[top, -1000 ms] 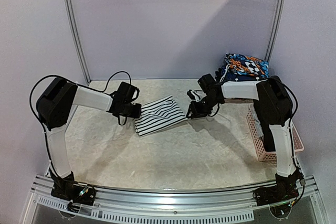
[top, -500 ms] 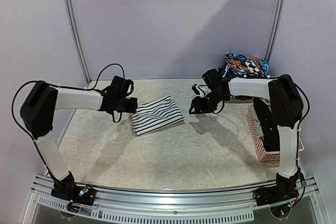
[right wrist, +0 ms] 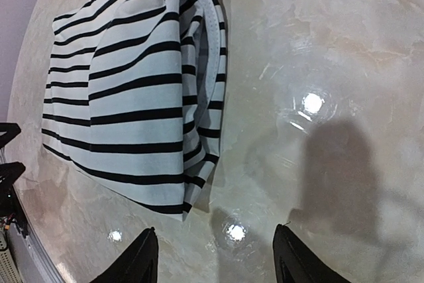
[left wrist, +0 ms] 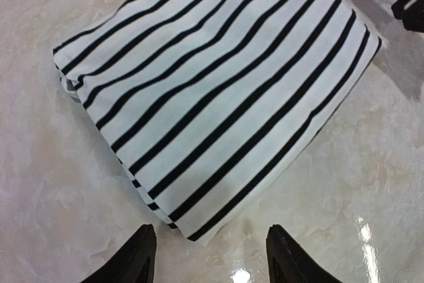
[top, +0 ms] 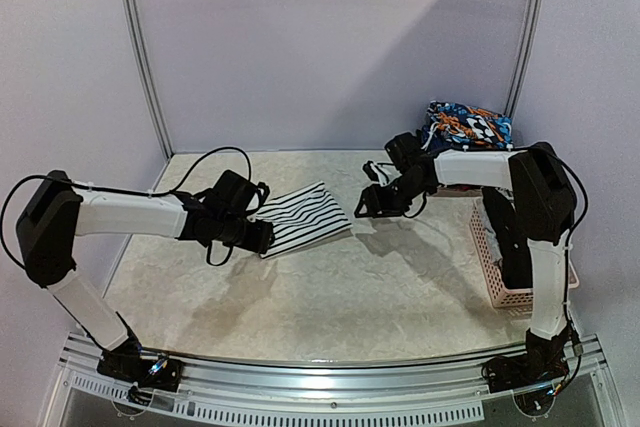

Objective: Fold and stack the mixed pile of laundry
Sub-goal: Adjust the square-folded tank top at the center of the board, then move the square-folded tank top to the center of the board.

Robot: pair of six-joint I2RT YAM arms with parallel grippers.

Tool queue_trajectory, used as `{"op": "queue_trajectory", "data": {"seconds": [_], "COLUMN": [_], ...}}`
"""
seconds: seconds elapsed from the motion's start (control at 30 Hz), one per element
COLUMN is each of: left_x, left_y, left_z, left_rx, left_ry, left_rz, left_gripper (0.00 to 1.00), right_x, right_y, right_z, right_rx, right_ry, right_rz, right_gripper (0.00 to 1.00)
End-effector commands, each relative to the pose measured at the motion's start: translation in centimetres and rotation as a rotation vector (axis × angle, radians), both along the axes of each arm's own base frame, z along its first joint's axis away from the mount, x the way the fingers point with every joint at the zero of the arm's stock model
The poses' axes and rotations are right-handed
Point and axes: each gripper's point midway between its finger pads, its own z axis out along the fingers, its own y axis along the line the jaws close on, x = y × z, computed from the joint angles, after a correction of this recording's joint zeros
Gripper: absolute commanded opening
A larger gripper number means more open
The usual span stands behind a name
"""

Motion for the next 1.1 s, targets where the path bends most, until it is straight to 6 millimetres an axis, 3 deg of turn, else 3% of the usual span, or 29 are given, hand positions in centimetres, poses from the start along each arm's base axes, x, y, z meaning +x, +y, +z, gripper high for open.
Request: {"op": "queue_trajectory", "data": {"seconds": [0.0,0.43,0.53,0.83,1.07], "left_x": [-2.1,-3.4,-3.3,-3.0,-2.7], "left_y": [-0.2,0.1,0.2,0.0,-0.8], "left_z": [-0.6,-2.5,-2.6,-2.3,-1.0], "left_rx": [-0.009,-0.004,-0.002,-0.004,-0.027], "left_ry": [0.051,0.077,0.07,0.056,0.034], "left_rz": [-0.018,-0.009,-0.004,-0.015,-0.051], "left_gripper": [0.57,0.55,0.54,0.48,0.46], "right_x": [0.1,-0.1,-0.3,-1.9,-6.0], "right_y": [1.5,4.6,5.3,4.7,3.2], "right_z": [-1.0,-2.4,-2.7,-3.3,-4.5], "right_rx": [0.058,0.164,0.18,0.181,0.106], "right_ry": [0.041,0.121,0.138,0.168,0.213], "right_rz": [0.028,0.081,0.089,0.056,-0.021], "right_gripper": [0.59,0.53,0.46,0.02,0.0]}}
